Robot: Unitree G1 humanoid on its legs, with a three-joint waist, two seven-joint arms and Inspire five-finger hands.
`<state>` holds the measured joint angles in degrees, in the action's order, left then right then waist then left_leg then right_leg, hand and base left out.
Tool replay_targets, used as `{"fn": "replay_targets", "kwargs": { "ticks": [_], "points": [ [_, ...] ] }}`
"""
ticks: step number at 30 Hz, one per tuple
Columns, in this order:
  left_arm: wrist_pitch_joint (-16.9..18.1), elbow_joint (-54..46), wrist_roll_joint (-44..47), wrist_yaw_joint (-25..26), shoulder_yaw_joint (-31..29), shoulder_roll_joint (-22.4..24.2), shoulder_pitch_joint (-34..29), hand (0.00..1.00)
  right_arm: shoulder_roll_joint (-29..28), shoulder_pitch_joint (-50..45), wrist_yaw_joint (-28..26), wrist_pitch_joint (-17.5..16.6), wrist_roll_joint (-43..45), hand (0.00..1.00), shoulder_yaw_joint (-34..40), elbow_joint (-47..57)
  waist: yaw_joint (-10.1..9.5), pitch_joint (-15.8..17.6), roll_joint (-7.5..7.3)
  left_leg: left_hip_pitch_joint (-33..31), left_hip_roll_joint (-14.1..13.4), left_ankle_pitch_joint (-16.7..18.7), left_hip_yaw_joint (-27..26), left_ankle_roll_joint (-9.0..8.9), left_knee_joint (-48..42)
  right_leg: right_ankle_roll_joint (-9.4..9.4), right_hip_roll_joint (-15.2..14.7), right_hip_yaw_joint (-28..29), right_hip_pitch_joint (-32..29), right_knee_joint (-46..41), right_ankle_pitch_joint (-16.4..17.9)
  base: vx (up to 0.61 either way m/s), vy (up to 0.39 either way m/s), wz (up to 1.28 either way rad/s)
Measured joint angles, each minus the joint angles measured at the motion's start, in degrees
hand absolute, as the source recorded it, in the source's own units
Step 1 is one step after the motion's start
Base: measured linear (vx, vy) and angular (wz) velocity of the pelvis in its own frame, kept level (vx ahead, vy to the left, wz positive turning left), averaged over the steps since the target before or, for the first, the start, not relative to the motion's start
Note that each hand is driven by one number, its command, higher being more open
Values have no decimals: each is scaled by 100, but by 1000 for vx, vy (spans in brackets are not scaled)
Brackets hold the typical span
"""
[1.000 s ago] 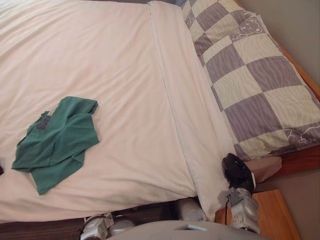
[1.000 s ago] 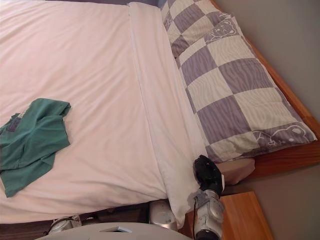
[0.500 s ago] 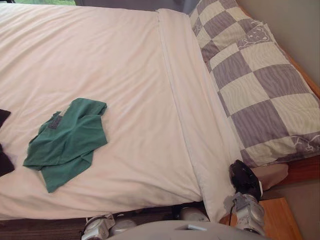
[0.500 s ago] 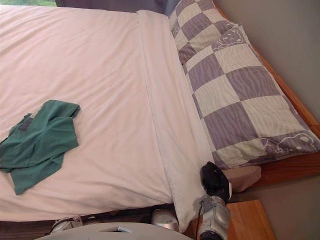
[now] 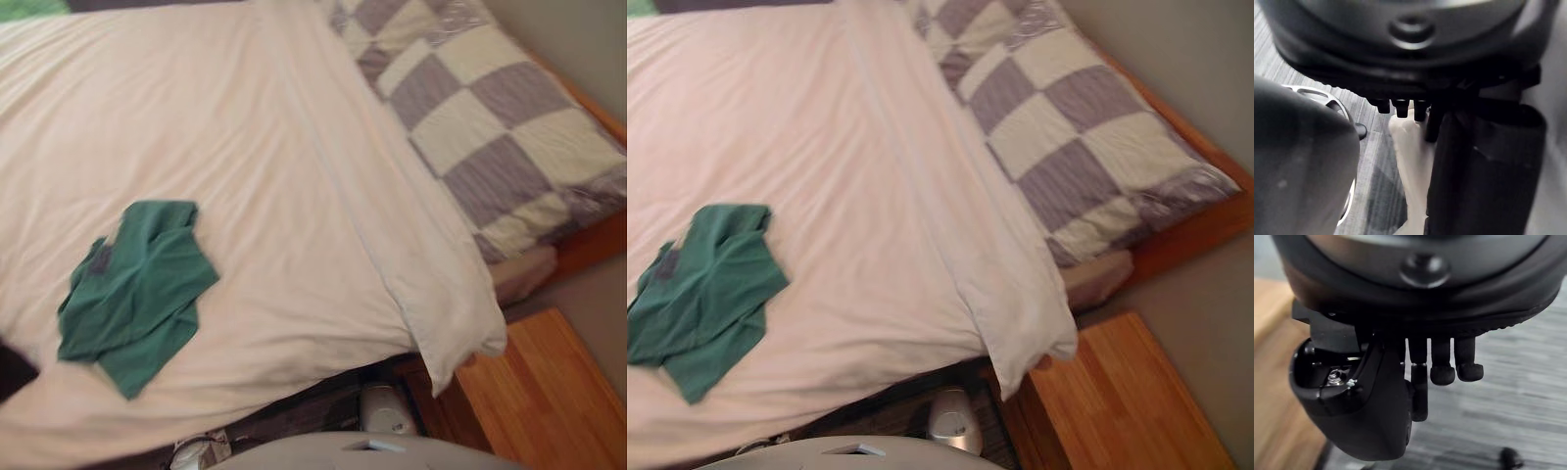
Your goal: Tidy up the quilt and then pick up the clothes from the bed and put them into the laundry hamper
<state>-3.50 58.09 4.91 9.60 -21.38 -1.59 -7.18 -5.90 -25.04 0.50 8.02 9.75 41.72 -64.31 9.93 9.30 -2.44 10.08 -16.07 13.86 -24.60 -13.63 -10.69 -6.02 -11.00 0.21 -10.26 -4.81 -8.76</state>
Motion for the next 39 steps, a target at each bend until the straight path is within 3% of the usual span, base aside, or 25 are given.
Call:
{"fn": "replay_targets", "kwargs": {
  "ticks": [1, 2, 3, 4, 5, 6, 7, 8, 9, 13, 16, 19, 22, 23, 25, 27, 29, 30, 32, 34, 35, 36, 37, 38, 39],
  "points": [
    [-50, 60, 0, 18, 1, -20, 33, 100, -40, -105, 16, -6, 0, 0, -83, 4, -2, 0, -1, 38, 5, 9, -165, 7, -3, 113, 38, -12, -46, 100, -141, -100, 71, -117],
    [-69, 91, 1, 7, 17, -56, 48, 100, -91, -214, 16, -7, 3, 100, -273, 3, -4, 1, -29, 35, 1, 21, -487, 33, -18, 477, 115, -175, -140, 369, -367, -154, 30, -127],
    [-69, 93, 6, -19, 18, -94, 55, 100, -95, -244, 23, -6, 3, 100, -615, 16, -8, 13, -70, 35, 18, 10, -729, 82, -7, 774, 114, -480, -143, 646, -153, -171, 10, -117],
    [-59, 91, -8, -21, 46, -86, 56, 100, -82, -232, 67, -6, -1, 100, -856, 99, -7, 40, -10, 36, -30, -7, -844, 166, 29, 773, 132, -708, -159, 671, 54, -170, -56, -87],
    [18, 75, -89, -39, 255, -86, 33, 100, -64, -260, 143, -2, -11, 100, -1591, 639, 61, 88, 99, 57, -244, -69, -964, 137, 79, 746, 212, -975, -418, -281, 198, -96, -54, -37],
    [35, 25, -89, -66, 305, -99, -18, 100, -62, -342, 158, -2, -14, 100, -1902, 975, 109, 46, 36, 67, -252, -84, -925, 137, 82, 667, 241, -976, -396, -700, 308, -51, -106, -32],
    [15, -31, -66, -144, 314, -130, -52, 100, 22, -420, 203, -57, -50, 100, -2465, 1773, 89, 45, 20, 103, -206, -84, -875, 130, 98, 437, 282, -1025, -361, -652, 469, -5, -71, -16],
    [16, -34, -81, -166, 390, -152, -52, 100, 122, -401, 237, -172, -57, 100, -2746, 2144, 100, 22, -41, 103, -195, -79, -852, 153, 114, 423, 328, -985, -361, -603, 448, -50, -78, -39],
    [18, -42, -96, -221, 551, -190, -25, 100, 349, -208, 242, -499, -171, 100, -3072, 2708, 85, 36, -75, 105, -25, -7, -625, 285, 247, 403, 350, -888, -414, -577, 419, -106, -16, -36],
    [51, 4, -110, -278, 983, -249, 163, 100, 934, 443, 338, -884, -628, 100, -2834, 2340, -213, 44, -92, 34, 358, 41, 69, 562, 525, 294, 383, -597, -675, -787, 492, -45, -3, -21],
    [182, 228, -132, -332, 1441, -276, 363, 100, 999, 1410, 380, -925, -692, 100, -2965, 1566, -229, 192, 140, -78, 463, -117, 504, 689, 498, 183, 282, -640, -627, -770, 483, 39, -9, 26],
    [202, 260, -133, -393, 1491, -184, 395, 100, 1104, 1581, 434, -970, -726, 100, -2927, 1292, -289, 214, 299, -78, 486, -127, 710, 703, 492, 110, 213, -750, -369, -506, 407, 50, 36, 35],
    [339, 265, -274, -426, 1487, -153, 452, 100, 1241, 1815, 510, -951, -708, 100, -2992, 877, -385, 312, 425, -428, 544, -129, 915, 701, -44, 42, 102, -645, -249, -492, 569, 20, 27, 59],
    [440, 203, -295, -428, 1479, -145, 464, 100, 1254, 1811, 514, -956, -702, 100, -2993, 872, -387, 392, 349, -655, 592, -139, 1094, 677, -527, 20, -5, -530, -211, -793, 825, -6, -8, 96],
    [563, 89, -284, -400, 1430, -109, 489, 100, 1393, 1891, 537, -963, -731, 100, -3017, 798, -417, 529, 366, -1037, 602, -274, 1042, 471, -1297, -58, -325, -780, -11, -817, 925, -40, -2, 91],
    [637, 86, -270, -371, 1439, -80, 502, 100, 1565, 2016, 576, -944, -910, 100, -3056, 650, -476, 546, 459, -1302, 353, -189, 877, 461, -1832, -89, -451, -980, 137, -660, 870, -38, 96, 55],
    [649, 90, -327, -361, 1461, -80, 499, 100, 1647, 2045, 625, -876, -1176, 100, -3051, 604, -471, 538, 560, -1385, -278, 22, 743, 664, -2430, -169, -435, -1192, 331, -615, 827, 2, 140, 31],
    [642, 102, -332, -354, 1464, -109, 498, 100, 1648, 2059, 625, -868, -1188, 100, -3049, 604, -471, 533, 551, -1369, -432, 41, 792, 704, -2451, -222, -460, -1193, 341, -615, 808, 34, 194, 9],
    [720, 130, -495, -308, 1563, -225, 487, 100, 1655, 2108, 636, -855, -1369, 100, -2976, 567, -395, 528, 528, -1366, -923, -81, 1284, 903, -2221, -485, -691, -1186, 331, -624, 697, 41, 326, 18],
    [740, 137, -530, -308, 1745, -327, 482, 100, 1683, 2112, 641, -855, -1383, 100, -2970, 545, -365, 507, 492, -1342, -1053, -205, 1640, 1029, -1832, -715, -927, -1131, 327, -613, 587, 9, 501, 24],
    [786, 160, -529, -326, 1856, -337, 462, 100, 1735, 2144, 639, -859, -1396, 100, -2974, 483, -369, 441, 470, -1245, -981, -268, 1892, 622, -1259, -863, -1085, -1088, 285, -554, 451, -32, 727, 11],
    [842, 168, -505, -401, 1939, -387, 439, 100, 1693, 2240, 620, -836, -1424, 100, -3005, 297, -408, 265, 321, -1110, -676, 164, 1878, -185, -915, -849, -1268, -848, 241, -264, 389, -40, 631, 1],
    [822, 148, -502, -432, 1980, -557, 455, 100, 1492, 2294, 605, -815, -1503, 100, -3024, 147, -436, 228, 94, -1178, -447, 156, 1846, -118, -1026, -830, -1327, -575, 222, -142, 410, -9, 456, 10],
    [831, 167, -500, -516, 2120, -669, 486, 100, 1249, 2347, 486, -801, -1608, 100, -3113, 60, -442, 189, 49, -1283, -423, 119, 1925, -142, -1059, -755, -1032, -647, 216, -407, 394, 22, 291, -5],
    [774, 155, -501, -555, 2178, -683, 495, 100, 1203, 2401, 537, -773, -1625, 100, -3142, 66, -563, 156, 5, -1255, -383, 103, 1732, -139, -981, -64, -978, -740, 56, -522, 149, 1, 291, -20]
  ]
}}
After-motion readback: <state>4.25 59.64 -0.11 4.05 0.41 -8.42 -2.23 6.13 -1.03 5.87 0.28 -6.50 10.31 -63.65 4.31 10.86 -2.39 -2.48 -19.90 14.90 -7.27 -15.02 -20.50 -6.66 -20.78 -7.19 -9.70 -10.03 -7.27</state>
